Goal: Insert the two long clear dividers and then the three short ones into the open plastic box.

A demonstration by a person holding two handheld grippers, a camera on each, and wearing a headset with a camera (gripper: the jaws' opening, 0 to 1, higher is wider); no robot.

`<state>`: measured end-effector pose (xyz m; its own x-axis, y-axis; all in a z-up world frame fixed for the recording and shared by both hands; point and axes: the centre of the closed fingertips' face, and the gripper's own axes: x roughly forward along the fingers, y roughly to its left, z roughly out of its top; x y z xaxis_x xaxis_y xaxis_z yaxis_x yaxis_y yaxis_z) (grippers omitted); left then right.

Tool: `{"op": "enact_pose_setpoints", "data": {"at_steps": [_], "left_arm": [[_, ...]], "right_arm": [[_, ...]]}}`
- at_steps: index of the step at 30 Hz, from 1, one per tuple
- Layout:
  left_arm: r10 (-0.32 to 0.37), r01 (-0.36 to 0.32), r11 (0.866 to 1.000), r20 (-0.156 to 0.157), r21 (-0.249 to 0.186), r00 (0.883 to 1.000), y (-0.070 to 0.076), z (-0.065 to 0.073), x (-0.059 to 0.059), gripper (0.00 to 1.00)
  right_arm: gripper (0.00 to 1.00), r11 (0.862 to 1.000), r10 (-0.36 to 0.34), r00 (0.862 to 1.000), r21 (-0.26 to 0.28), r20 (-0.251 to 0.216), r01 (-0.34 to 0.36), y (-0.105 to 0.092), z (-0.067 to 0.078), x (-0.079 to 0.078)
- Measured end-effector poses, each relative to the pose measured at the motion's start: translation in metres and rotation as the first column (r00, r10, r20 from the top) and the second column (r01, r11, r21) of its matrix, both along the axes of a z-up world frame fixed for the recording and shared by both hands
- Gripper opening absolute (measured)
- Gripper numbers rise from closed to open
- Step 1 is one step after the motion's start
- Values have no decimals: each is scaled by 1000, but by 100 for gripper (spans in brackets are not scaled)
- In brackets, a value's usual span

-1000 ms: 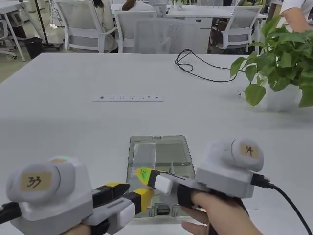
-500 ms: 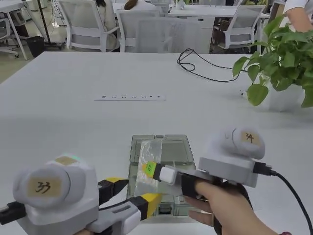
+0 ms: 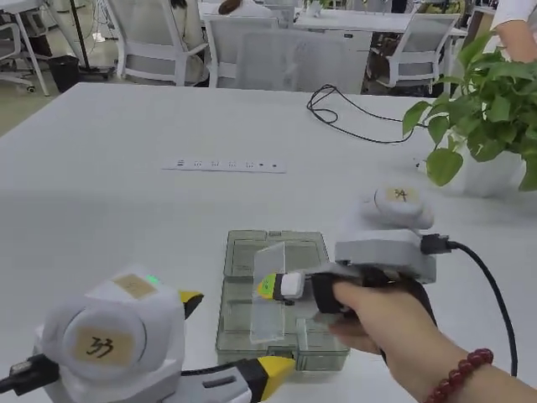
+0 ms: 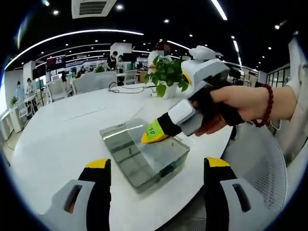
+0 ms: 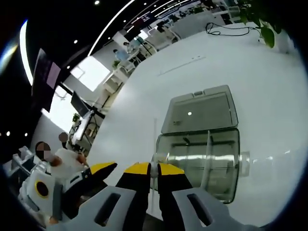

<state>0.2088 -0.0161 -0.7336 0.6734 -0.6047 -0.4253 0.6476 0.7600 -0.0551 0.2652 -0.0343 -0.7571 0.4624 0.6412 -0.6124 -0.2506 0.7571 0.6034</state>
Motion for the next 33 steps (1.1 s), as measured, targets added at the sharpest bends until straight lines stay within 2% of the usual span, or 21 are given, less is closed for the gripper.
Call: {"op": "enact_pose_setpoints", "data": {"at_steps": [4,7,13,19,22,26,33], "left_arm": [[-14,14,1000,21,17,1000,0,1,1,87],[-24,24,1000,33,14,999,-1,3,1,91],[-35,34,999,51,24,998,0,2,4,96],[-58,58,998,41,-1,997,-1,2,5,100],[-75,75,997,51,19,996,0,1,4,100],[-76,76,997,38,16,996,2,-2,5,100],[-86,84,996,47,33,995,3,-3,6,100]], "right_arm": [[7,1000,-16,998,-21,-66,14,-4,-7,3],[7,999,-23,996,-38,-88,19,-5,-9,5],[7,996,-55,985,-83,-166,42,-10,-18,8],[7,991,-71,974,-128,-216,44,-13,-27,14],[7,990,-72,967,-139,-244,39,-13,-31,13],[7,988,-77,960,-148,-269,38,-13,-36,14],[7,987,-75,946,-157,-316,26,-11,-43,13]]}}
